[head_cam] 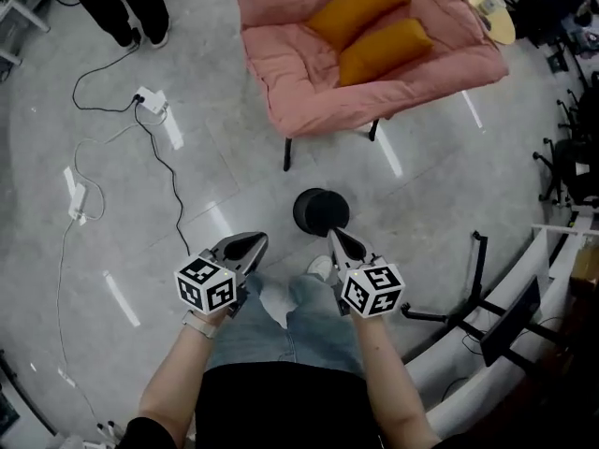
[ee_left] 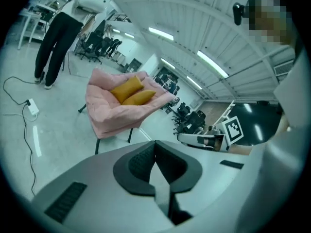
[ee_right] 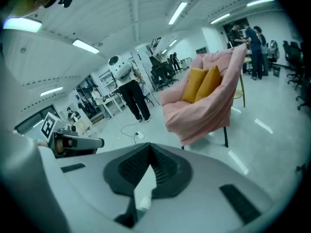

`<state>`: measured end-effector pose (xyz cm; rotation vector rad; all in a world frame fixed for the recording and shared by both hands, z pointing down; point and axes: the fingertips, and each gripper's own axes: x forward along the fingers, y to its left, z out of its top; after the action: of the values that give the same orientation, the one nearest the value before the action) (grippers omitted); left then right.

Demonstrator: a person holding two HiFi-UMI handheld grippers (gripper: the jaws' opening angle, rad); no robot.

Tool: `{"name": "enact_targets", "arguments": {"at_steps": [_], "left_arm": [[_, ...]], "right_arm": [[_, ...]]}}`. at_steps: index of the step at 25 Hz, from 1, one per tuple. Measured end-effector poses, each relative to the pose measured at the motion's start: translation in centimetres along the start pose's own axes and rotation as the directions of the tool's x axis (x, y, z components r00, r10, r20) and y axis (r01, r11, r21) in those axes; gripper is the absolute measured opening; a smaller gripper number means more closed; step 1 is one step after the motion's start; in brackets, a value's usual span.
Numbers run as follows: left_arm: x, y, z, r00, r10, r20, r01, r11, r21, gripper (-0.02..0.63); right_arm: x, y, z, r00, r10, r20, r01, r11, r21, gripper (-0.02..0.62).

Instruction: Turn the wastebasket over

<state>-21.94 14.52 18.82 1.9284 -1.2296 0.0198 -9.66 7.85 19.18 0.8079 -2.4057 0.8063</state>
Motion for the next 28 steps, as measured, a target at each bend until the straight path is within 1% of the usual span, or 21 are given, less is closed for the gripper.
{"name": "enact_targets", "arguments": {"at_steps": [3, 6, 10, 15, 21, 25, 28], "left_arm": [[-1.0, -3.6, 4.4, 0.997, -0.008, 0.081, 0.002, 0.997, 0.078, 0.014], [-2.9, -8.1, 6.7, 0.993, -0.005, 0.119, -0.010, 0.992, 0.124, 0.014], [-5.5, -13.0, 9.7, 0.989, -0.017, 0.150, -0.012, 0.981, 0.195, 0.014], [-7.0, -17.7, 12.3, 0.987, -0.065, 0.148, 0.027, 0.969, 0.247, 0.014], [-7.7, -20.5, 16.2, 0.977, -0.125, 0.171, 0.065, 0.946, 0.317, 0.014], [-8.0, -20.9, 17.6, 0.975, -0.131, 0.182, 0.066, 0.943, 0.326, 0.014], [-8.3, -21.2, 18.4, 0.971, -0.144, 0.189, 0.072, 0.936, 0.344, 0.014]], "right_arm": [[-3.4, 1.8, 4.6, 0.993, 0.038, 0.114, -0.037, 0.999, -0.017, 0.009], [-7.9, 4.3, 6.9, 0.983, 0.080, 0.164, -0.076, 0.997, -0.029, 0.009], [-12.1, 6.8, 9.7, 0.971, 0.105, 0.215, -0.088, 0.992, -0.085, 0.009], [-15.5, 8.1, 13.1, 0.955, 0.124, 0.270, -0.103, 0.991, -0.091, 0.009], [-17.5, 9.6, 17.7, 0.929, 0.143, 0.341, -0.096, 0.984, -0.150, 0.009], [-18.2, 11.1, 19.5, 0.913, 0.168, 0.372, -0.096, 0.974, -0.206, 0.009], [-18.5, 12.1, 20.4, 0.904, 0.181, 0.387, -0.094, 0.968, -0.232, 0.008]]}}
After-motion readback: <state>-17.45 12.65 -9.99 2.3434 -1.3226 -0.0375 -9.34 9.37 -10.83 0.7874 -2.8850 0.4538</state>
